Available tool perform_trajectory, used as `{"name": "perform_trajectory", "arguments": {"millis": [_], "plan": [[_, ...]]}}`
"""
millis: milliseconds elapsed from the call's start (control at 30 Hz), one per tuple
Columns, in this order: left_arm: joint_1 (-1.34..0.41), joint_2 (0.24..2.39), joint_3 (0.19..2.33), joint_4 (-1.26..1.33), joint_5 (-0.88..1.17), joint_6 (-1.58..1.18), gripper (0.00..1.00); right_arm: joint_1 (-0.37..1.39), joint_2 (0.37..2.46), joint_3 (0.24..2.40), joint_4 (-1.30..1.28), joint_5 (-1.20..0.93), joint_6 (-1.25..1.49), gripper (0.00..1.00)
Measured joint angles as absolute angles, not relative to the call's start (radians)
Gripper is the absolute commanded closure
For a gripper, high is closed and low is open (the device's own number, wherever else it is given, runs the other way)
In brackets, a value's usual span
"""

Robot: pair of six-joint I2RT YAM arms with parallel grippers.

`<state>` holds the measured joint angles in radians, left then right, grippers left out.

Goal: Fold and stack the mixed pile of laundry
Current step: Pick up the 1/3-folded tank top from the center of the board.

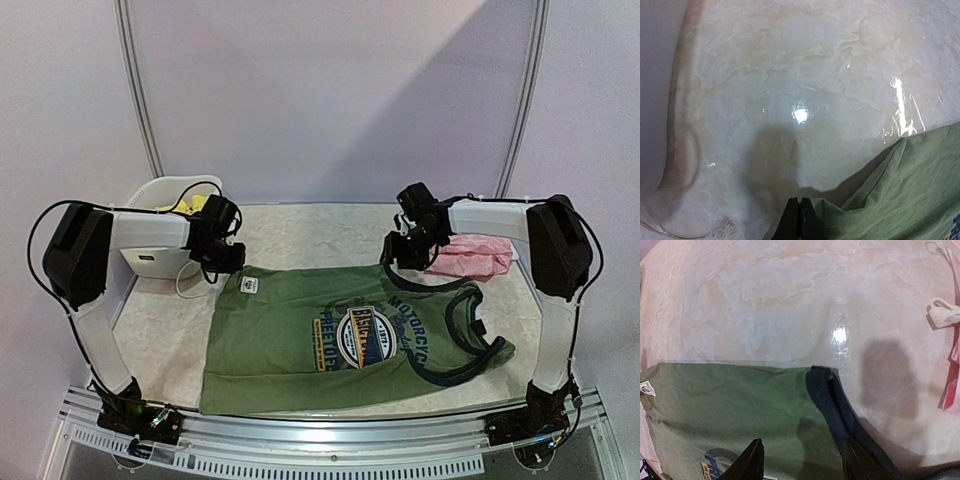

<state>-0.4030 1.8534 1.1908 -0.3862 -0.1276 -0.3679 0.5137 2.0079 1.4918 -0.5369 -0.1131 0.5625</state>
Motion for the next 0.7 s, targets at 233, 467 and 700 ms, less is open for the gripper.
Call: {"name": "perform_trajectory", "arguments": {"millis": [233, 467, 700], "plan": [[-0.403, 1.853, 1.186, -0.385, -0.129, -0.368, 1.00, 0.462, 2.157, 1.587, -0.561, -0.181, 0.545, 0.49], [-0.403, 1.853, 1.186, -0.383, -0.127, -0.368, 1.00, 0.447, 2.210, 1.681, -0.575, -0.234, 0.532, 0.53], [-0.403, 1.853, 1.183, -0.381, -0.127, -0.368, 1.00, 0.443, 2.258, 1.703, -0.560, -0.282, 0.533, 0.61]]}}
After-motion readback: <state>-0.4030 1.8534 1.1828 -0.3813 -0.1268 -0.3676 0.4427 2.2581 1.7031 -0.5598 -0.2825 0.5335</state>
